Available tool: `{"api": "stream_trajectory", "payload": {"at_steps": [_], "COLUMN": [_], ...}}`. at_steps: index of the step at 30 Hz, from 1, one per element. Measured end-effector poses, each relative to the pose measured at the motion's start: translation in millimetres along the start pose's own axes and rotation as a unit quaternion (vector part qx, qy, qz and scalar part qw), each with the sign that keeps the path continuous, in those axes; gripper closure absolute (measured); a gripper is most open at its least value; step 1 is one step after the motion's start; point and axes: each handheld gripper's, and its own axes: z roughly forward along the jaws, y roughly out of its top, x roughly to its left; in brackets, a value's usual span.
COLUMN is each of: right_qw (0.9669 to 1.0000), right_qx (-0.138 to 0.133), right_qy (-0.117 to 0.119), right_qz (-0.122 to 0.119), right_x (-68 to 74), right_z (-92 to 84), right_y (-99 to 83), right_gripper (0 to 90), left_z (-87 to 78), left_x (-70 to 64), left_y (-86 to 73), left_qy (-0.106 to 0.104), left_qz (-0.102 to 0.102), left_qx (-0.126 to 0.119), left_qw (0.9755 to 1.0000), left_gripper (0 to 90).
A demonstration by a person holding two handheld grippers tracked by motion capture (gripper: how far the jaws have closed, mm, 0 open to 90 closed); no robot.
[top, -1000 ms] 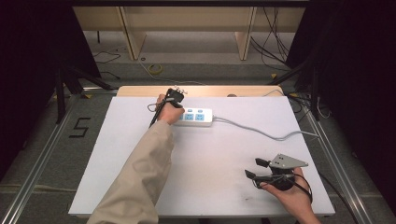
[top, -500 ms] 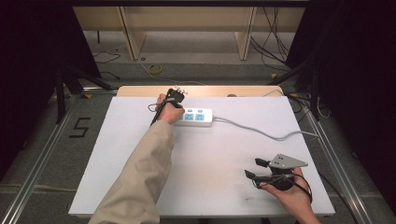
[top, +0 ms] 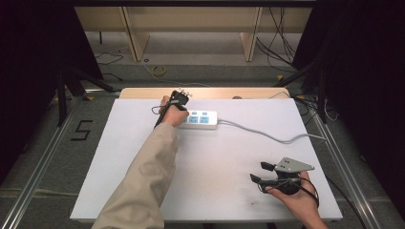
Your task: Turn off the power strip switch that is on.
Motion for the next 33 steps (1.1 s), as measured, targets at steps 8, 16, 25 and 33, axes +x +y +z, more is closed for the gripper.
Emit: {"api": "stream_trajectory", "payload": {"at_steps": [8,16,25,33], "right_qw": [1.0000,1.0000,1.0000,1.0000], "right_qx": [-0.001,-0.002,-0.002,-0.001], "right_qy": [0.000,0.001,0.002,0.004], "right_qz": [-0.001,-0.002,0.000,-0.002], "right_x": [0.1,0.9,-0.3,1.1], "right_z": [0.4,0.2,-0.6,1.5], "right_y": [0.3,0.5,-0.2,0.8], "right_gripper": [35.9,35.9,35.9,35.9], "left_z": [-0.1,5.1,-0.7,-1.3], "left_x": [-1.6,-15.3,2.5,4.0], "left_y": [0.0,4.6,-1.7,-3.1], "left_qy": [0.001,0.032,0.009,0.000], "left_qz": [0.000,0.026,0.009,0.002], "left_qx": [0.000,-0.005,0.008,0.001], "left_qw": [1.0000,0.9991,0.9999,1.0000], "left_gripper": [90.0,90.0,90.0,90.0]}}
